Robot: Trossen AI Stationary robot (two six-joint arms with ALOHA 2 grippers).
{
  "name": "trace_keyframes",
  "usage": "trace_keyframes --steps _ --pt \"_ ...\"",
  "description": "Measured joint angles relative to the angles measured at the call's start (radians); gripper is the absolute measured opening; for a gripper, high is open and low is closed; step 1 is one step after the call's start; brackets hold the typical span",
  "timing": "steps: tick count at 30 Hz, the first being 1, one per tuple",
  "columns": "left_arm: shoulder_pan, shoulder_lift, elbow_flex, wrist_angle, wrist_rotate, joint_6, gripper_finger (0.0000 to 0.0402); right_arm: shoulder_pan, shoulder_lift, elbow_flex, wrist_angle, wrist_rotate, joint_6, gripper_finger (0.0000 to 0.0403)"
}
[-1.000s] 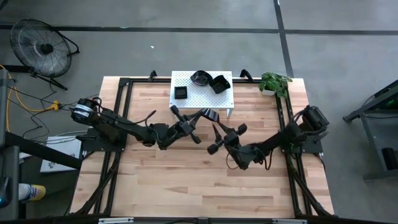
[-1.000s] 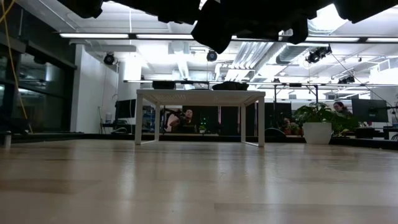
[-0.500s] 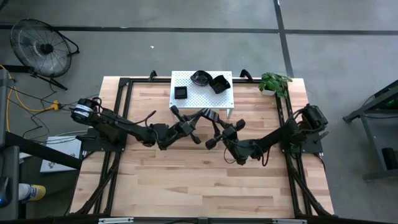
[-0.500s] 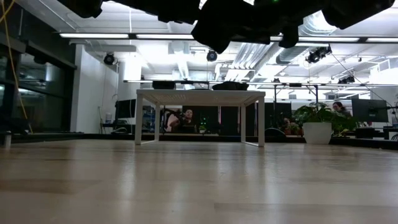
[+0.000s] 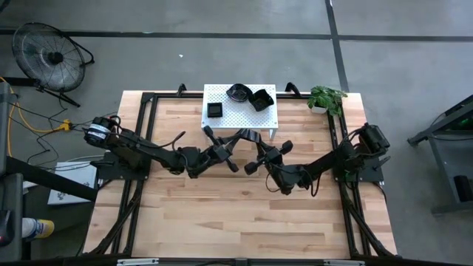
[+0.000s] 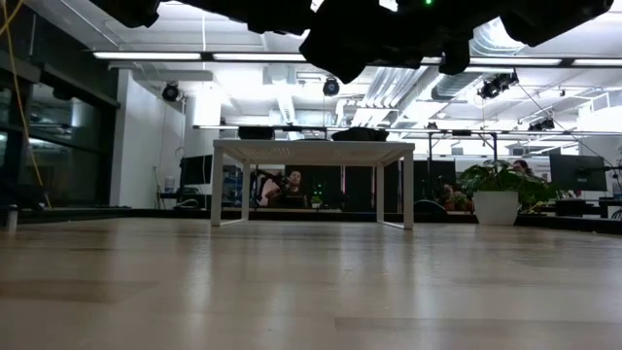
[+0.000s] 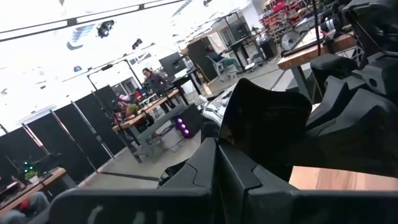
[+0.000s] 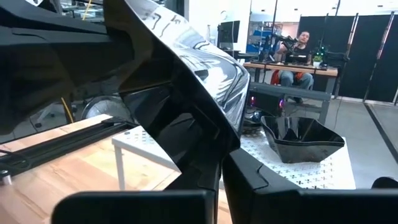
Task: Pick & Place Mini shaped plates
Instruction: Stack the black distorted square plate on top of the black distorted square plate on the shelf
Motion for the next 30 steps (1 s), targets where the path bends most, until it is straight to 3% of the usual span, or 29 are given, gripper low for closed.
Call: trace_keyframes --steps 17,22,30 --pt "0.0 0.0 0.0 -0.011 0.011 0.018 0.001 -0.006 0.0 0.0 0.006 -0.014 -0.008 0.0001" --pt "-0.001 0.0 0.0 -0.018 0.042 0.024 0.0047 -0.006 0.0 0.0 0.014 -0.018 -0.033 0.0001" --pt "0.0 0.002 0.0 -0.025 -0.004 0.059 0.0129 -0.002 -0.021 0.0 0.05 -0.005 -0.136 0.0"
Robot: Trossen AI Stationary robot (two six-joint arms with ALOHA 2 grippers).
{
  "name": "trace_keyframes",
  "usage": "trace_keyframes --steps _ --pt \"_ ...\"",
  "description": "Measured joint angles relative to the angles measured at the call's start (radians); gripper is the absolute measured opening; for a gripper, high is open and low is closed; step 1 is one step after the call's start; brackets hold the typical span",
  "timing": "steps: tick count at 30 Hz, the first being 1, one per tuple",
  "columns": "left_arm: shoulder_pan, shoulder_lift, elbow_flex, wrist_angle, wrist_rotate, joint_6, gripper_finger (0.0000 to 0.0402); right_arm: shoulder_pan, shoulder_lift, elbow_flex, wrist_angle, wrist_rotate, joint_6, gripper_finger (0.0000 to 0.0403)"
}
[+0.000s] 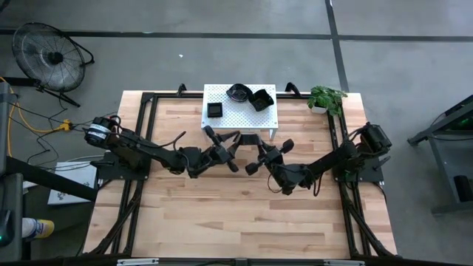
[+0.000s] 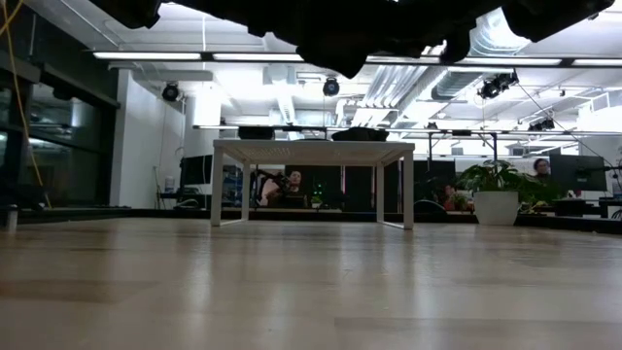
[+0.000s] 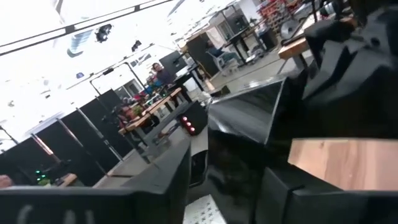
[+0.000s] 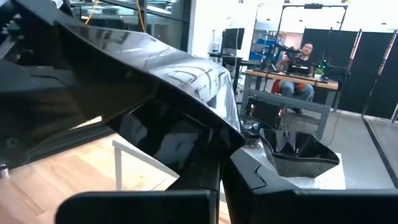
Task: Pick & Place Mini shaped plates
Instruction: Stack the black distorted square plate on top of the black distorted square plate on the shelf
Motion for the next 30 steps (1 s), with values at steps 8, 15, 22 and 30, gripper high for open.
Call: trace_keyframes --steps 8,15,22,30 --pt "0.0 0.0 0.0 0.004 0.003 0.02 0.0171 -0.002 -0.01 0.0 0.001 0.033 -0.035 0.0" --pt "-0.001 -0.001 0.0 -0.001 0.079 0.046 0.0175 -0.024 -0.01 0.0 0.001 0.058 -0.073 0.0" --pt "-0.055 -0.082 0.0 -0.065 -0.026 0.2 0.0175 -0.03 -0.069 0.0 0.001 0.11 -0.189 0.0" --pt "-0.1 -0.225 0.0 -0.376 -0.063 0.183 0.0175 -0.036 -0.253 0.0 0.0 0.155 -0.399 0.0"
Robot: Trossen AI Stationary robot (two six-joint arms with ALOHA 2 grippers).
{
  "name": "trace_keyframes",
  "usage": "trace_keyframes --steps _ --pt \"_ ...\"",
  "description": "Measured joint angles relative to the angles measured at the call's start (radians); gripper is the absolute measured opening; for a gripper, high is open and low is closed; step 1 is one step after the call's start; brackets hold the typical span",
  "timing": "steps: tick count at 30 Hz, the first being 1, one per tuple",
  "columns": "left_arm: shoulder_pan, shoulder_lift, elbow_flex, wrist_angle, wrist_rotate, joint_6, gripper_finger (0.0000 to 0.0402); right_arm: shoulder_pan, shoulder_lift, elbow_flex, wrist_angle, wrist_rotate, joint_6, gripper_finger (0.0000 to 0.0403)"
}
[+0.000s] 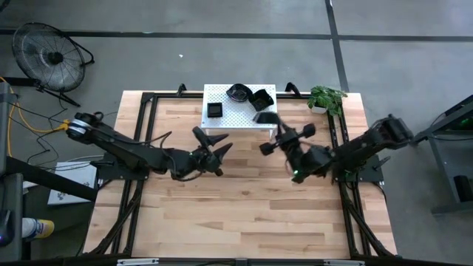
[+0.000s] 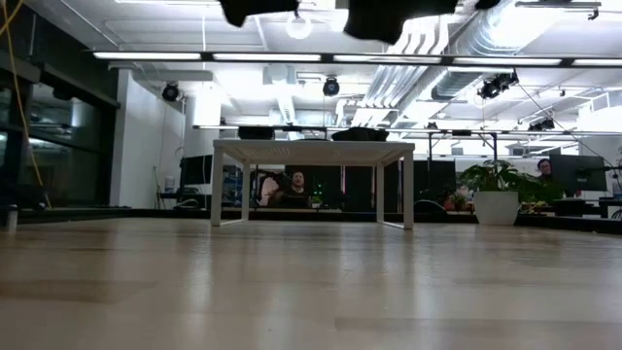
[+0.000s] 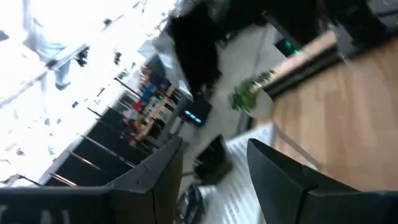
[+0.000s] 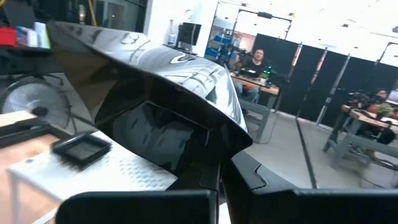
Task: Pick & Place Mini shaped plates
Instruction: Stack the black distorted square plate on top of the black distorted square plate on the shelf
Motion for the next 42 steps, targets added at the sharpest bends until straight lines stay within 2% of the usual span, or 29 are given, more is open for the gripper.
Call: trace_keyframes --steps 5,10,16,22,28,35,39,42 --pt "0.001 -0.044 0.0 -0.211 0.0 -0.146 0.0175 -0.014 -0.14 0.0 0.0 0.044 -0.148 0.0" --pt "0.001 -0.052 0.0 -0.316 -0.002 -0.213 0.0175 -0.033 -0.247 0.009 -0.005 0.071 -0.282 0.0" --pt "0.001 -0.052 -0.001 -0.349 -0.013 -0.271 0.0175 -0.04 -0.291 0.035 -0.043 0.07 -0.296 0.0" --pt "0.001 -0.052 -0.001 -0.332 0.004 -0.29 0.0175 -0.046 -0.291 0.039 -0.13 -0.051 -0.211 0.0" --pt "0.001 -0.052 -0.001 -0.328 0.072 -0.297 0.0175 -0.07 -0.291 0.039 -0.426 -0.255 0.071 0.0" --pt "0.001 -0.052 -0.001 -0.329 0.09 -0.297 0.0175 -0.23 -0.292 0.084 -0.809 -0.511 0.471 0.0" --pt "0.001 -0.052 -0.001 -0.343 0.094 -0.297 0.0175 -0.375 -0.285 0.212 -1.134 -0.792 0.701 0.0" --pt "0.001 -0.052 -0.001 -0.364 0.094 -0.297 0.0175 -0.489 -0.26 0.325 -1.357 -0.963 0.787 0.0"
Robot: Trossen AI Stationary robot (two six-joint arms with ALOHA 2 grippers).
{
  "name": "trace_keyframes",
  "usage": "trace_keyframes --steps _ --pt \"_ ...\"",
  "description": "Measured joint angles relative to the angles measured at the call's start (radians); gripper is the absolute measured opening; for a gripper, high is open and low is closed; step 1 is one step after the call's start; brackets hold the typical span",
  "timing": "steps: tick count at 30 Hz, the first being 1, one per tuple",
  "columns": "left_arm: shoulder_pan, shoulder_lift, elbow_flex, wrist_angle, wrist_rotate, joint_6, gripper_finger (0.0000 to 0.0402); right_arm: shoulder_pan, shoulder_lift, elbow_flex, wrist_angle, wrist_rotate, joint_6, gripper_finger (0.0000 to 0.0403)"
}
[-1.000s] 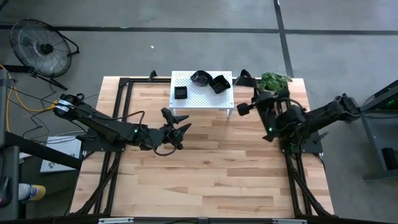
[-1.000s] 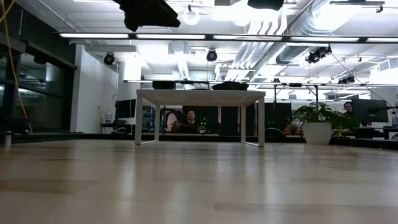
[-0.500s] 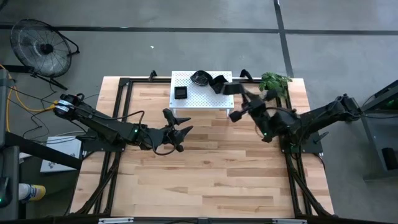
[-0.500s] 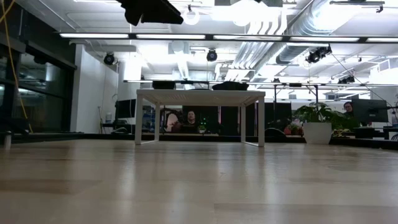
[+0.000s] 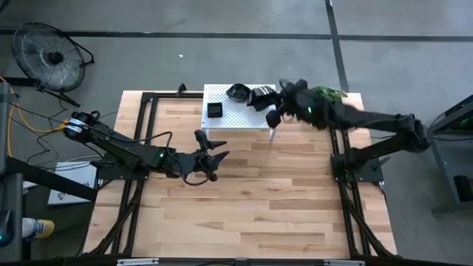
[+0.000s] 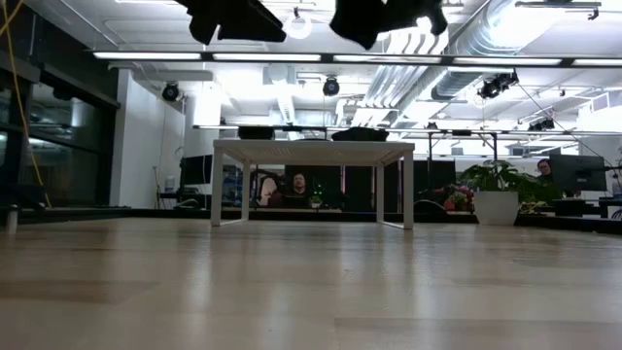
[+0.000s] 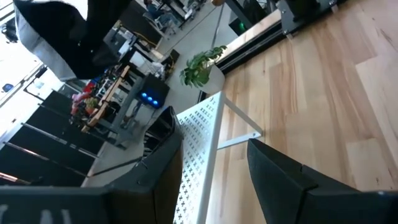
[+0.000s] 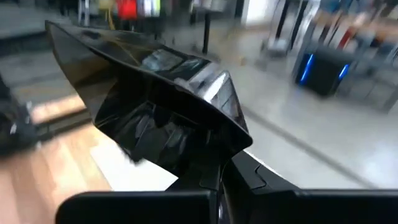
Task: Pick & Place Mini shaped plates
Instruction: Stack the black distorted square plate on top of the black distorted square plate on the shelf
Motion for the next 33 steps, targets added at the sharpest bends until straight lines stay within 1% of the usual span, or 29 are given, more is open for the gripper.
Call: trace_keyframes --steps 3,9,11,13,16,19,22,23,25,27,29,33 --pt "0.0 0.0 0.0 -0.023 0.0 0.0 0.0175 -0.114 0.04 0.109 -0.163 -0.155 0.037 0.0" --pt "0.0 -0.001 0.0 -0.07 -0.017 0.0 0.0175 -0.309 0.169 0.291 -0.369 -0.439 0.042 0.0" --pt "0.0 -0.022 0.0 -0.1 -0.02 -0.008 0.0175 -0.36 0.225 0.357 -0.452 -0.524 0.039 0.0" --pt "0.001 -0.046 -0.002 -0.096 -0.005 -0.02 0.0175 -0.406 0.286 0.422 -0.535 -0.596 0.034 0.0" --pt "0.001 -0.103 -0.047 -0.09 0.006 -0.021 0.0175 -0.459 0.378 0.509 -0.647 -0.693 0.005 0.0" --pt "0.001 -0.184 -0.116 -0.049 0.038 -0.025 0.0175 -0.491 0.452 0.6 -0.753 -0.738 -0.023 0.0" --pt "0.005 -0.263 -0.212 0.044 0.128 -0.011 0.0175 -0.52 0.507 0.696 -0.874 -0.777 -0.07 0.0" --pt "0.013 -0.285 -0.247 0.088 0.17 0.0 0.0175 -0.53 0.524 0.728 -0.909 -0.791 -0.077 0.0" --pt "0.038 -0.334 -0.316 0.18 0.288 0.002 0.0175 -0.553 0.553 0.789 -0.964 -0.826 -0.093 0.0" --pt "0.075 -0.379 -0.387 0.26 0.396 0.001 0.0175 -0.575 0.573 0.839 -0.993 -0.886 -0.102 0.0" --pt "0.112 -0.41 -0.456 0.361 0.475 0.001 0.0175 -0.593 0.595 0.878 -1.01 -0.939 -0.118 0.0" --pt "0.182 -0.472 -0.559 0.526 0.622 0.002 0.0175 -0.615 0.639 0.919 -1.036 -0.966 -0.142 0.0"
